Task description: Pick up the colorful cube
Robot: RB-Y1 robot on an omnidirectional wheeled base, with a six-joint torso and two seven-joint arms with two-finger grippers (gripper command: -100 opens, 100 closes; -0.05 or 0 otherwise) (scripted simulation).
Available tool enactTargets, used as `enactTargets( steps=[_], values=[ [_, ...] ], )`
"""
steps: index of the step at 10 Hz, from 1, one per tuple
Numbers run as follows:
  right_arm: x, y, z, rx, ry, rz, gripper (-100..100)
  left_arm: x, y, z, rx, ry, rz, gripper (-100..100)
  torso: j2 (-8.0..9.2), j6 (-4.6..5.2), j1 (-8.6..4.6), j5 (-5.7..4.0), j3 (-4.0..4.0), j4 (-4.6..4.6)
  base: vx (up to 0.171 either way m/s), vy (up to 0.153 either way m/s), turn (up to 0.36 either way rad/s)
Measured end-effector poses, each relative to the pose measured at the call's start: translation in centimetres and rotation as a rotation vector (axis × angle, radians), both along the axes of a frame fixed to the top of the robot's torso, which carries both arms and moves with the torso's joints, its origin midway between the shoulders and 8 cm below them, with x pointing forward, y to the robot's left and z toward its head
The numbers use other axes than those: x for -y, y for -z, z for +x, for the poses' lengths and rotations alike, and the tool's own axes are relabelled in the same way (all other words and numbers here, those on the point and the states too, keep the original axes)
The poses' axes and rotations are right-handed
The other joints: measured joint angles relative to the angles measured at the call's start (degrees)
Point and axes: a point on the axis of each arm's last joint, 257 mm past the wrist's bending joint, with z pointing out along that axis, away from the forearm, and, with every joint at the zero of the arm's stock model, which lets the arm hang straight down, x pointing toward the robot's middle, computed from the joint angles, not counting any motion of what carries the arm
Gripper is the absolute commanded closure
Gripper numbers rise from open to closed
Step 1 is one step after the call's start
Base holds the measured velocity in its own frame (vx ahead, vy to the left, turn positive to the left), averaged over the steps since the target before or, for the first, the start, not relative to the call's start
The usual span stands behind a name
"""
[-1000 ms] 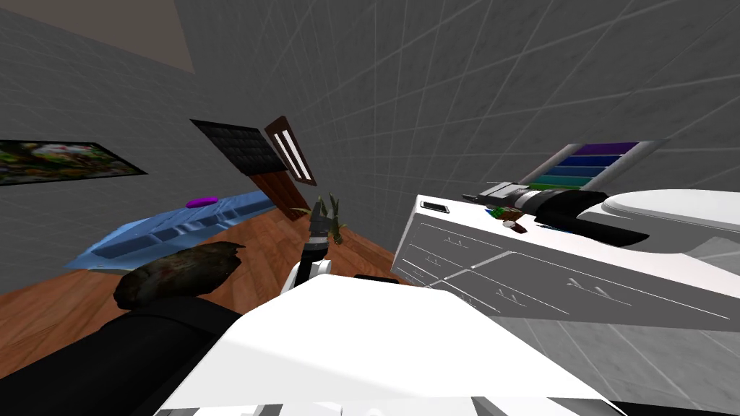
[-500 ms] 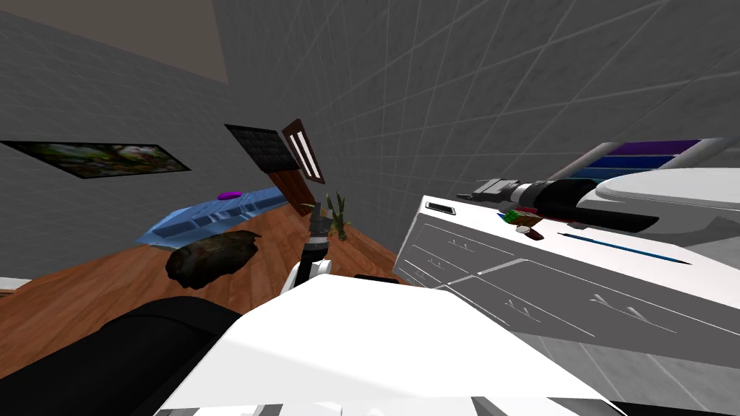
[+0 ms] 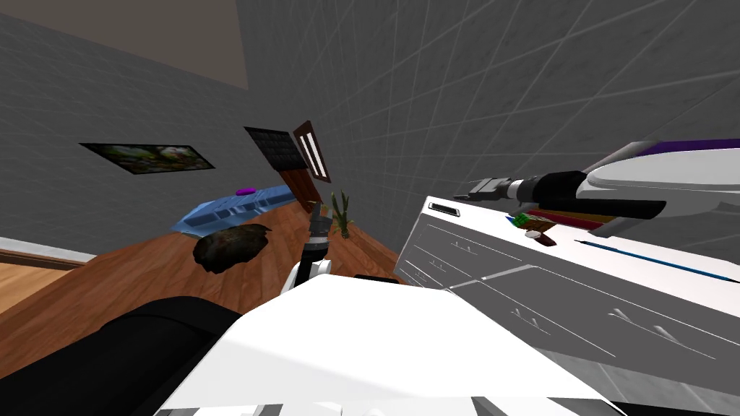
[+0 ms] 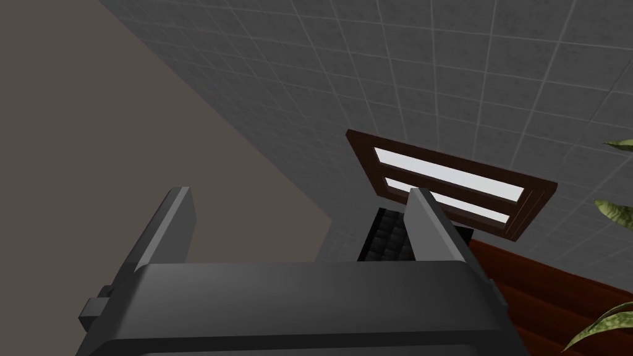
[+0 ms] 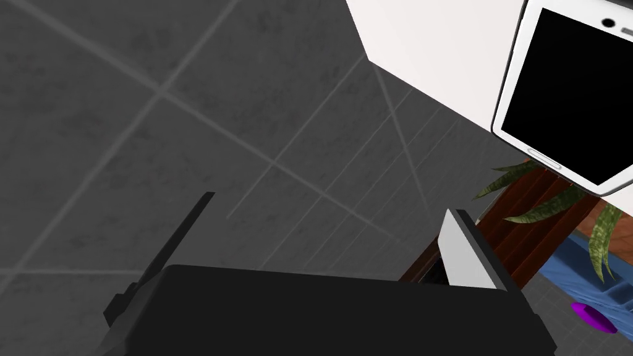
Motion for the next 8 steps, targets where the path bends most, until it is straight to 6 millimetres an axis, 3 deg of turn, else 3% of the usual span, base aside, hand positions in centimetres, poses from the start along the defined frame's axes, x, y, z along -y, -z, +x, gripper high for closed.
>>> enactTargets(
  steps=[8],
  values=[
    [-0.1,2.5,-1.2,-0.238,-0.023,-0.060,-100,0.0,0.0,0.0,0.000,0.000,0.000,0,-0.01,0.03,-0.05,-0.02,0.00,0.00,-0.026,-0.041,0.117]
  ],
)
